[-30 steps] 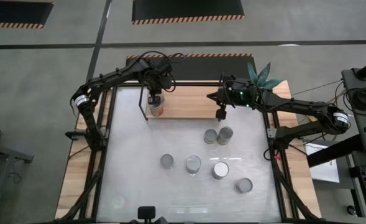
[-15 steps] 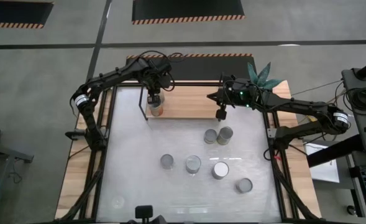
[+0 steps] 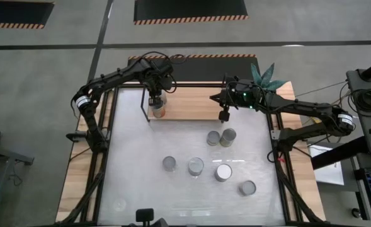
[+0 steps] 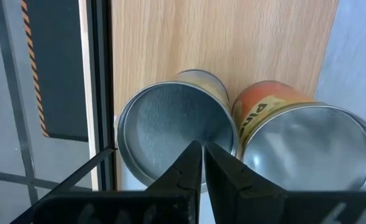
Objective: Pick and place cans onto a shelf
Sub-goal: Put the top canned peas on the shelf, then put the canned carrots on the shelf
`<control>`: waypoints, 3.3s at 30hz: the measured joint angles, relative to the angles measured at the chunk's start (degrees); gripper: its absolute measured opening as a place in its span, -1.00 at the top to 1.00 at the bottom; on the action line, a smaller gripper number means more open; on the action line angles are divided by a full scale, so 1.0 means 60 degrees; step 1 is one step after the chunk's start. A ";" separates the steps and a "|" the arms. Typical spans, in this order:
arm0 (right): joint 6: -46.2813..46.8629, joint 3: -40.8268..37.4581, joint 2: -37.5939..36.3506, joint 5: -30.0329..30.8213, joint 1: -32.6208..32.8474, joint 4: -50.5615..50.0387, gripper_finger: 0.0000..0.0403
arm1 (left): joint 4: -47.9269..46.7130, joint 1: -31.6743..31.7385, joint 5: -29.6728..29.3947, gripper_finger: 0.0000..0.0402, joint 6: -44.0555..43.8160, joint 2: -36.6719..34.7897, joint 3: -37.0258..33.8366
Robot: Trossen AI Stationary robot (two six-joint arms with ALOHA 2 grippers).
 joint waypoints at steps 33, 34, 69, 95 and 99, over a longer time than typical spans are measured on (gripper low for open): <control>0.3910 0.0962 -0.0554 -0.0095 0.3515 -0.2687 0.96 | 0.5910 -0.3863 0.1103 1.00 -0.2328 -0.4863 -0.4575; 0.4411 0.1227 -0.0508 -0.0098 0.3717 -0.3523 0.96 | 0.6257 -0.4062 0.0814 1.00 -0.2328 -0.5155 -0.4871; 1.1115 0.1941 0.2549 0.1490 0.4142 -0.9580 -0.87 | 0.9044 -0.4881 -0.1388 1.00 -0.1392 -0.8005 -0.7202; 1.0536 0.3631 0.2581 0.0914 0.3976 -1.2949 -0.58 | 0.8707 -0.4885 -0.1370 1.00 -0.1627 -0.7686 -0.7198; 1.0305 0.4823 0.2426 0.0724 0.4257 -1.3049 -0.58 | 0.8661 -0.4885 -0.1370 1.00 -0.1639 -0.7701 -0.7198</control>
